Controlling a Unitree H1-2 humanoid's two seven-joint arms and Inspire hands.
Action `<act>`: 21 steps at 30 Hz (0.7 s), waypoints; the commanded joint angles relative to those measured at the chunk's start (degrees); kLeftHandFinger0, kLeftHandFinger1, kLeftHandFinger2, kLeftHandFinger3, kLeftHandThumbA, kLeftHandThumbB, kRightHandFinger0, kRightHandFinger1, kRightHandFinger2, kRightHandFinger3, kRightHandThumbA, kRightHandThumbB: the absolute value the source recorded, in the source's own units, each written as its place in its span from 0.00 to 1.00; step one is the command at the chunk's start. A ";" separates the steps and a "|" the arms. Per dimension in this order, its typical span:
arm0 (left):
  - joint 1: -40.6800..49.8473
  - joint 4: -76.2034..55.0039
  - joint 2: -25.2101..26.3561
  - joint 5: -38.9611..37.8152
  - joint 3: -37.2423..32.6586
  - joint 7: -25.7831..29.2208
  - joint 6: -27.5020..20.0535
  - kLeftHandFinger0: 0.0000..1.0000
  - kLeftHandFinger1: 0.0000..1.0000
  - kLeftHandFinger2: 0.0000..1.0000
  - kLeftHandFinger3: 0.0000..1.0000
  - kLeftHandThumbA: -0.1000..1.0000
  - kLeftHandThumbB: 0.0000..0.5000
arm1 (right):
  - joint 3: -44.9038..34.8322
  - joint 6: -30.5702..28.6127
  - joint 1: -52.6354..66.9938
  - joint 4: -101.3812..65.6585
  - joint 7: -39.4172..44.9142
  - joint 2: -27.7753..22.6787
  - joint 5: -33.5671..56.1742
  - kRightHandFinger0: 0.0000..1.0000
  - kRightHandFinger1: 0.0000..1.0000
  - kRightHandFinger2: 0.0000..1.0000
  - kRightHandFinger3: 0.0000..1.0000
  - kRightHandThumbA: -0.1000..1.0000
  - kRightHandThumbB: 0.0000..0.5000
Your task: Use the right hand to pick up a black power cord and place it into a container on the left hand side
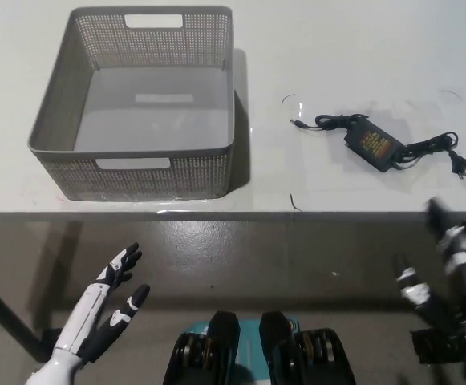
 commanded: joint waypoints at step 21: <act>1.29 -2.35 1.03 2.57 -0.11 -0.81 -2.46 1.00 1.00 1.00 1.00 0.90 0.11 | 0.81 24.57 -37.93 5.81 4.55 -17.15 -17.45 1.00 1.00 1.00 1.00 0.75 0.92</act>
